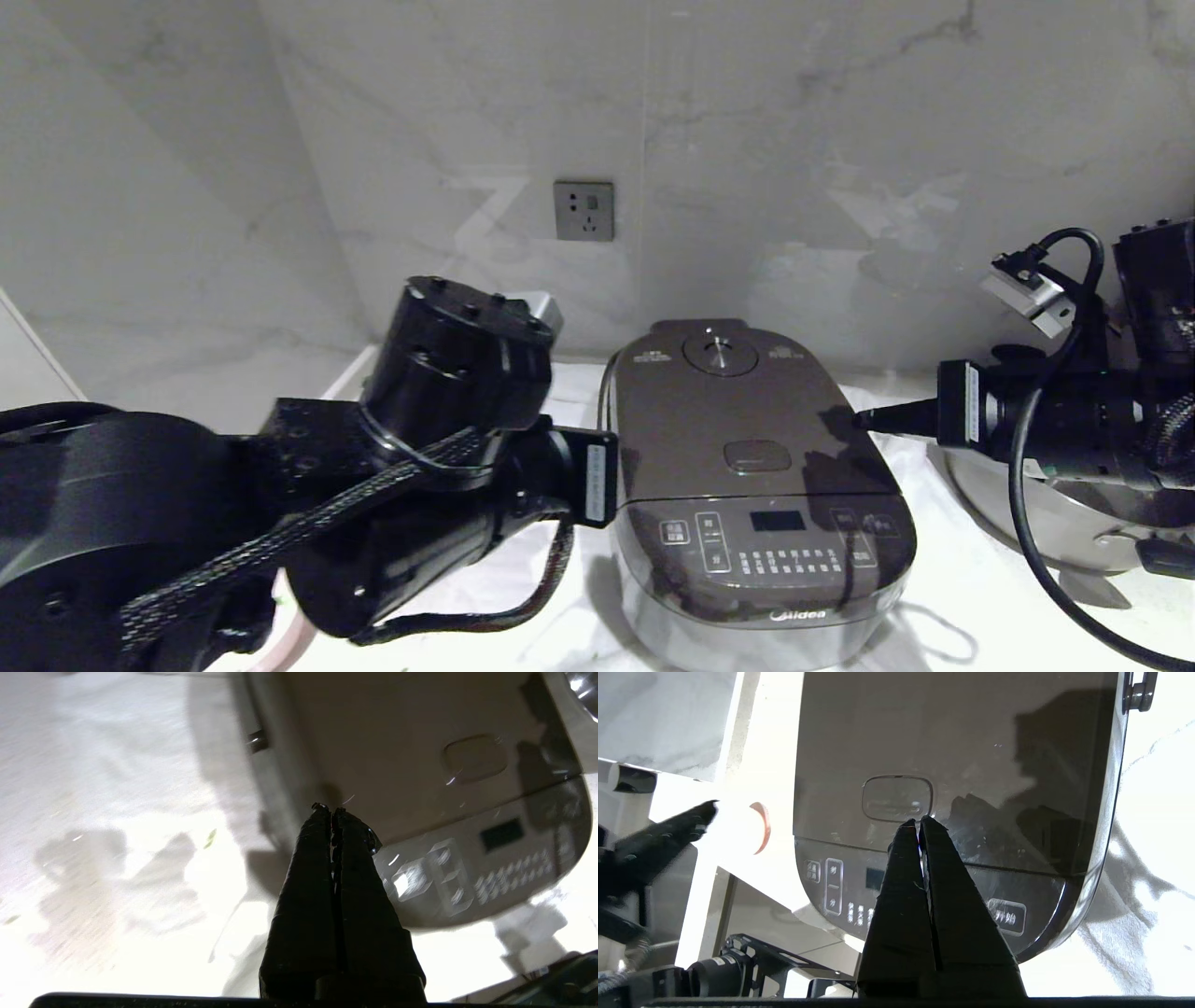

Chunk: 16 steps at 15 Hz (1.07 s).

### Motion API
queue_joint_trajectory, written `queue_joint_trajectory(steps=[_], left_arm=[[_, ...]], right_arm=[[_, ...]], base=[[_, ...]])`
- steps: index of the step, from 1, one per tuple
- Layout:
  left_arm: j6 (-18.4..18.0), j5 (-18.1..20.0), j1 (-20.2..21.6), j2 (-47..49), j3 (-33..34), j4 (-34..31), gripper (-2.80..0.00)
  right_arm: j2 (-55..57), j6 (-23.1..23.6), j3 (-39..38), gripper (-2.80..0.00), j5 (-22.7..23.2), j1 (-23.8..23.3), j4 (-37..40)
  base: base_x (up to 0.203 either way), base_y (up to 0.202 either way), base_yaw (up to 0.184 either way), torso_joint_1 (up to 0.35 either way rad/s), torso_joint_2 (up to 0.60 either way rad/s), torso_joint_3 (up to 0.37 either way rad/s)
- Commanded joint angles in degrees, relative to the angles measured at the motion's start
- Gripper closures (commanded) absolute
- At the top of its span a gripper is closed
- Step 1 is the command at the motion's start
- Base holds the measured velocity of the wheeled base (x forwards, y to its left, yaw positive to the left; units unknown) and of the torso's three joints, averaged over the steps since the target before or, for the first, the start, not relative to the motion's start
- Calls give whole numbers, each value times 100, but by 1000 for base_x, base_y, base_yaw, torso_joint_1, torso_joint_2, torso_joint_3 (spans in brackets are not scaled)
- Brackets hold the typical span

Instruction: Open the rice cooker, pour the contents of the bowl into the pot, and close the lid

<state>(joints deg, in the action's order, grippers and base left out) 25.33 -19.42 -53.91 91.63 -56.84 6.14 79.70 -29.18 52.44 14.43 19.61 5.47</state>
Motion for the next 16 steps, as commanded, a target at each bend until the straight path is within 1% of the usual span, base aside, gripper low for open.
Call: queue_joint_trajectory(steps=[1,5,7,8,11,12,14,16], left_arm=[[14,-27,158,-1239,775,25,0],[7,-81,551,-2956,1718,28,0],[-125,-170,835,-3774,2022,2,0],[-350,-199,1119,-4193,2144,-36,0],[-1332,-242,2293,-4976,2327,-152,0],[-1720,-265,2649,-5082,2257,-163,0],[-2477,-315,3532,-5253,2050,-174,0],[-3101,-315,4387,-5440,1958,-153,0]], right_arm=[[-157,-17,-32,0,-2,7,-2],[-74,-11,-161,0,-19,-97,-27],[-61,4,-172,0,4,-298,-36],[-50,18,-159,0,7,-377,-48],[-41,18,-137,0,7,-450,-90],[-51,27,-137,0,-2,-450,-90],[-49,27,-137,0,-8,-487,-90],[13,27,-171,0,1,-494,-90]], base=[[0,0,0,0,0,0],[0,0,0,0,0,0],[0,0,0,0,0,0],[0,0,0,0,0,0],[0,0,0,0,0,0],[0,0,0,0,0,0],[0,0,0,0,0,0],[0,0,0,0,0,0]])
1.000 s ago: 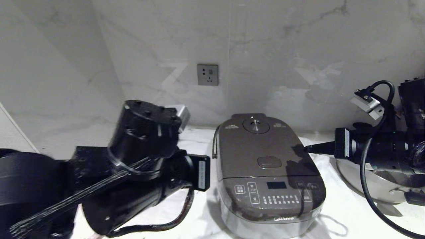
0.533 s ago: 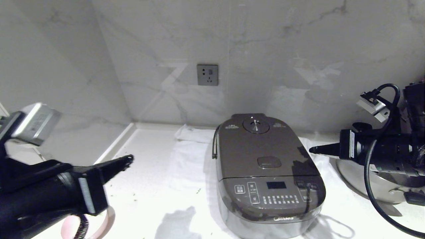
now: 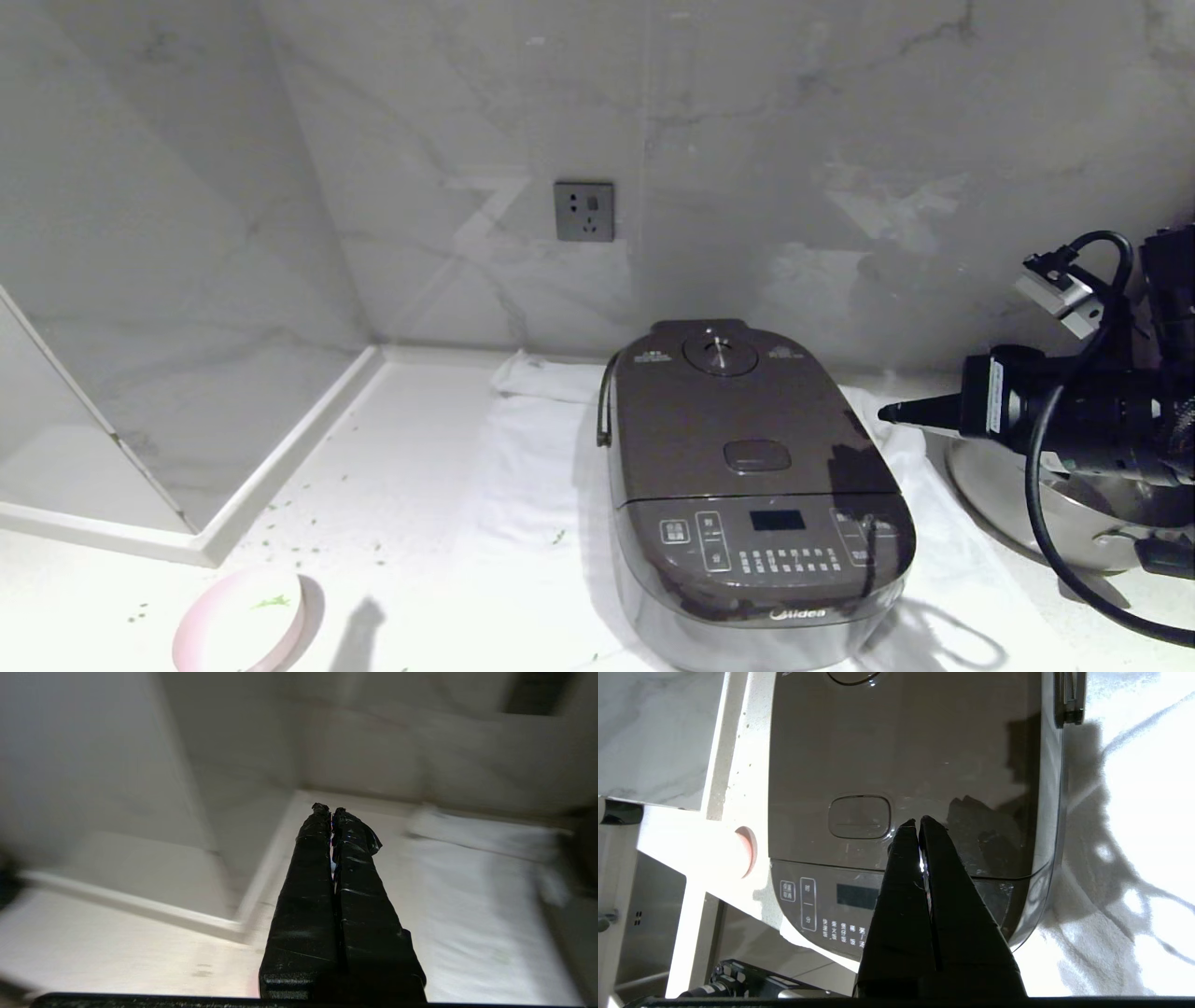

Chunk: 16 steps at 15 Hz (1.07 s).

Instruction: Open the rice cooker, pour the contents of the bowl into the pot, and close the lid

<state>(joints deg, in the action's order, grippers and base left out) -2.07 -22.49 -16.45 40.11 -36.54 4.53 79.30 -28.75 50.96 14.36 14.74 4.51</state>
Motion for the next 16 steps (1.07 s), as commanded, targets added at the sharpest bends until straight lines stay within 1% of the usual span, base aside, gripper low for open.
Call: queue_joint_trajectory(steps=[1,2,4,8,10,11,12,13,14,15,16], left_arm=[[-583,-5,917,-490,-101,15,0],[-688,-10,1000,-686,-98,19,0],[-731,-19,999,-1072,68,-20,0],[-734,-94,1400,-2104,1002,-26,0],[-742,-149,1795,-2460,1408,-22,0],[-748,-147,1875,-2570,1645,-13,0],[-759,-116,1843,-2766,1869,-3,0],[-757,9,1732,-3039,2129,-16,0],[-754,337,1677,-3272,2460,-38,0],[-753,772,1659,-3575,2691,-80,0],[-747,1301,1650,-3873,2947,-250,0]], right_arm=[[91,-17,-25,0,14,-6,6],[130,-14,-24,0,14,-6,5],[141,-8,-16,0,14,-6,-6],[156,97,-86,0,14,-6,-126],[174,115,-69,0,23,-6,-135],[174,115,-69,0,23,-6,-173],[174,106,-91,0,23,-6,-240],[174,106,-142,0,31,-6,-255],[175,108,-193,0,44,-6,-259],[206,113,-210,0,58,-6,-267],[285,120,-223,0,58,-6,-304]], base=[[0,0,0,0,0,0],[0,0,0,0,0,0],[0,0,0,0,0,0],[0,0,0,0,0,0],[0,0,0,0,0,0],[0,0,0,0,0,0],[0,0,0,0,0,0],[0,0,0,0,0,0],[0,0,0,0,0,0],[0,0,0,0,0,0],[0,0,0,0,0,0]])
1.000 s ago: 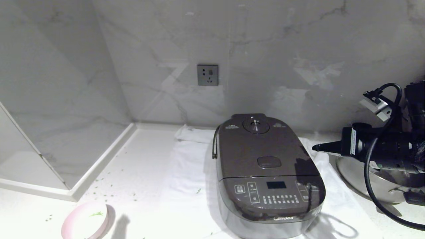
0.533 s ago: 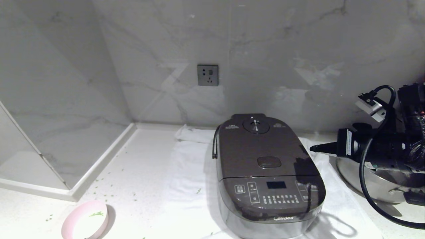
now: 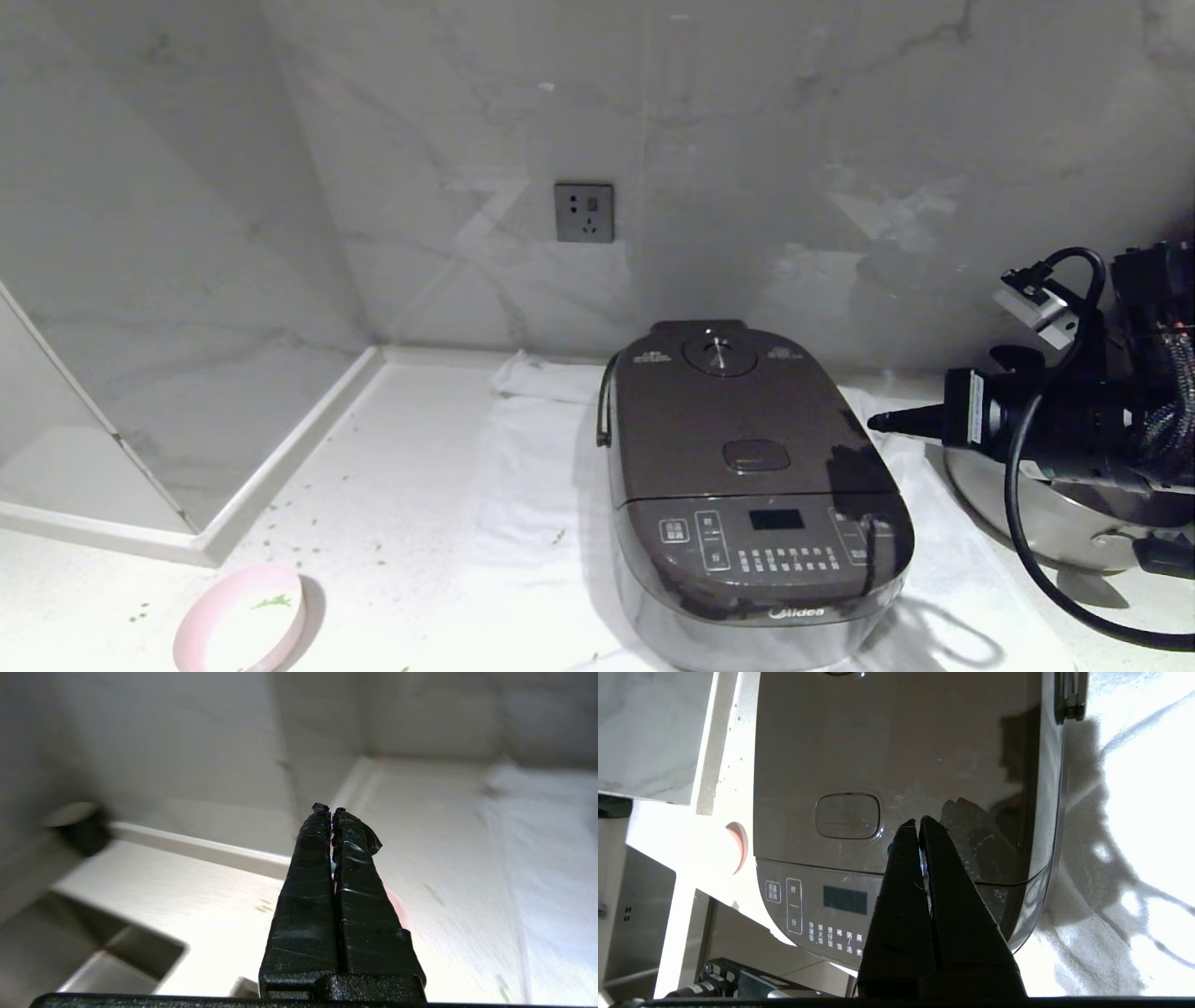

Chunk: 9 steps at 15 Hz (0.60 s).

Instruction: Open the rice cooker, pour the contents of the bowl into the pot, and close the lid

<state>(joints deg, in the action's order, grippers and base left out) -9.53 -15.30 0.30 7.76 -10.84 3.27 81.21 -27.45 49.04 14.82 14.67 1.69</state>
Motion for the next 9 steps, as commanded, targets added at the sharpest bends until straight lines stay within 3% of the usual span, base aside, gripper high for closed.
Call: queue_joint_trajectory(steps=[1,4,9], left_arm=[[15,968,-30,-772,680,-375,0],[236,1661,-23,-786,970,-615,0],[250,1644,-21,-785,952,-626,0]], right_arm=[[114,19,-34,0,12,10,-88],[88,134,-108,0,5,227,-82],[-286,-37,-288,0,-52,1001,153]], base=[[0,0,0,0,0,0],[0,0,0,0,0,0],[0,0,0,0,0,0]])
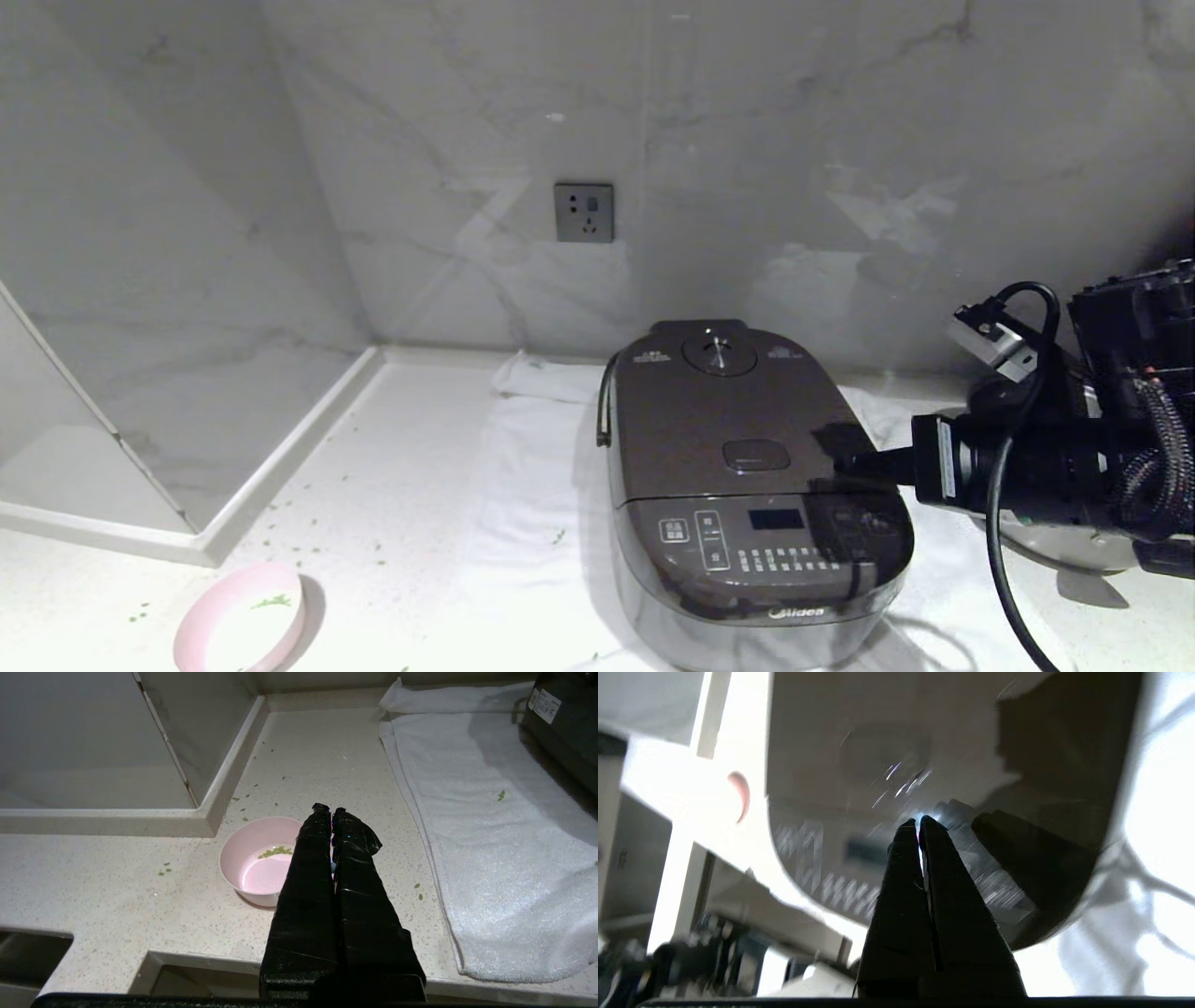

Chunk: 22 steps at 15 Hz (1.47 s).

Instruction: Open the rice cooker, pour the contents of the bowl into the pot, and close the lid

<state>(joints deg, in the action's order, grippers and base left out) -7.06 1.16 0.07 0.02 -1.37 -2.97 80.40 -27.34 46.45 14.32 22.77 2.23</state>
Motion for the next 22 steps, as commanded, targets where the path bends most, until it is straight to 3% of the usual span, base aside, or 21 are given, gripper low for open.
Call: queue_joint_trajectory(steps=[1,6,22], left_arm=[[3,-2,1,-10,5,-1,0],[3,-10,1,-10,-19,-102,0],[12,-10,1,-10,-30,-142,0]], right_arm=[[-218,-74,-30,0,-16,210,222],[-227,-355,-200,0,-580,202,458],[-156,-202,-482,0,-536,-247,322]], base=[[0,0,0,0,0,0],[0,0,0,0,0,0],[0,0,0,0,0,0]])
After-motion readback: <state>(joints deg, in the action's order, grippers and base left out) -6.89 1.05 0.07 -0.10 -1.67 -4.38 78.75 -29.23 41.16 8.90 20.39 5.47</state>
